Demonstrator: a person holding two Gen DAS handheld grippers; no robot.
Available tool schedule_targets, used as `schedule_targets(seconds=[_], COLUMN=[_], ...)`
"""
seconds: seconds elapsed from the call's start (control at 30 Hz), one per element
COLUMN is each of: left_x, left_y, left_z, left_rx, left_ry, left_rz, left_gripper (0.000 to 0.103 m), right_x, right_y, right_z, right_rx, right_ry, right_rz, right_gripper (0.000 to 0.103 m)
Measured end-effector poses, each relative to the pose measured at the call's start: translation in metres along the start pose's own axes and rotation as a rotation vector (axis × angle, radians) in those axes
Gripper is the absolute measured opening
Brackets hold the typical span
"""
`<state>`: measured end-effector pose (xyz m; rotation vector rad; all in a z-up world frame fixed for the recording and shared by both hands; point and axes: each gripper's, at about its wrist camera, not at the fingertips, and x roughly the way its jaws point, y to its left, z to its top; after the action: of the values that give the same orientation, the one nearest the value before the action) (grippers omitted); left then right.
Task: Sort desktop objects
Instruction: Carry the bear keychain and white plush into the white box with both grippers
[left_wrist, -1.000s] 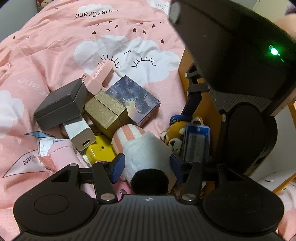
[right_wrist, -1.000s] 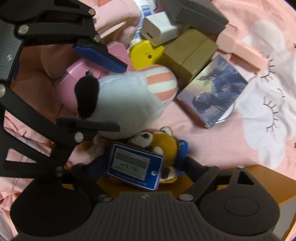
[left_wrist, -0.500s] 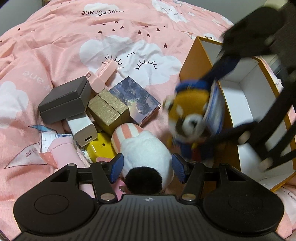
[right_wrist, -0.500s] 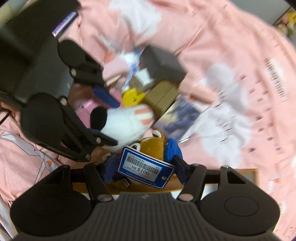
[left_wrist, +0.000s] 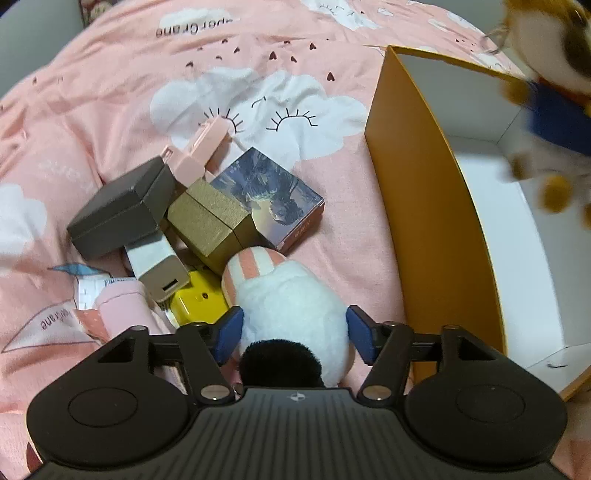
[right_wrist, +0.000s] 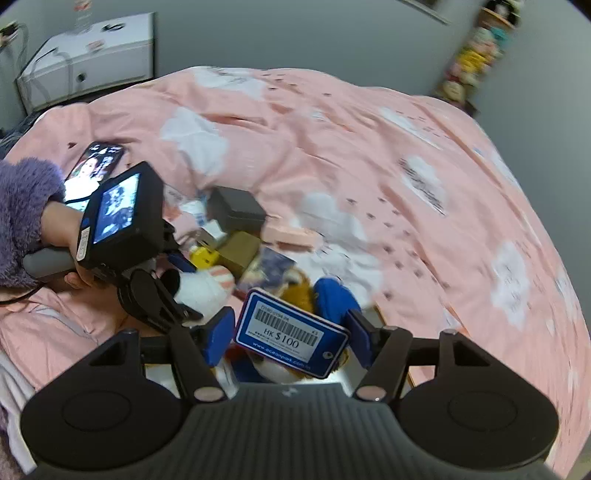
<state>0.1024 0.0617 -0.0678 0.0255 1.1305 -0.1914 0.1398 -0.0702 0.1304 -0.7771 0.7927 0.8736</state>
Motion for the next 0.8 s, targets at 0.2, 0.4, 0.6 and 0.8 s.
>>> schedule_targets(seconds=[0.2, 0.4, 0.6, 0.8], left_x=[-0.004, -0.029, -0.079, -0.118], left_y=[-0.001, -0.003, -0.014, -0.047], left_z=[-0.004, -0.012, -0.018, -0.014], left_rx=[-0.016, -0.032, 0.001, 0.107], left_ry=[-0.043, -0.128, -0.302, -0.451], left_rz=[0.021, 0.040, 0.044, -0.032], left_gripper=[0.058, 0.057, 0.057, 0.057], right_x=[0.015, 0.055, 0.081, 0.101], right_y=[-0.010, -0.012, -0.017, -0.032], right_z=[-0.053, -0.099, -0.114, -0.120], right_rx=[0.165, 0.345, 0.518, 0.602], right_ry=[0.113, 0.164, 0.116, 0.101], right_rz=[0.005, 0.129, 0.271, 0.228], right_gripper=[0.066, 0.066, 0.066, 0.068])
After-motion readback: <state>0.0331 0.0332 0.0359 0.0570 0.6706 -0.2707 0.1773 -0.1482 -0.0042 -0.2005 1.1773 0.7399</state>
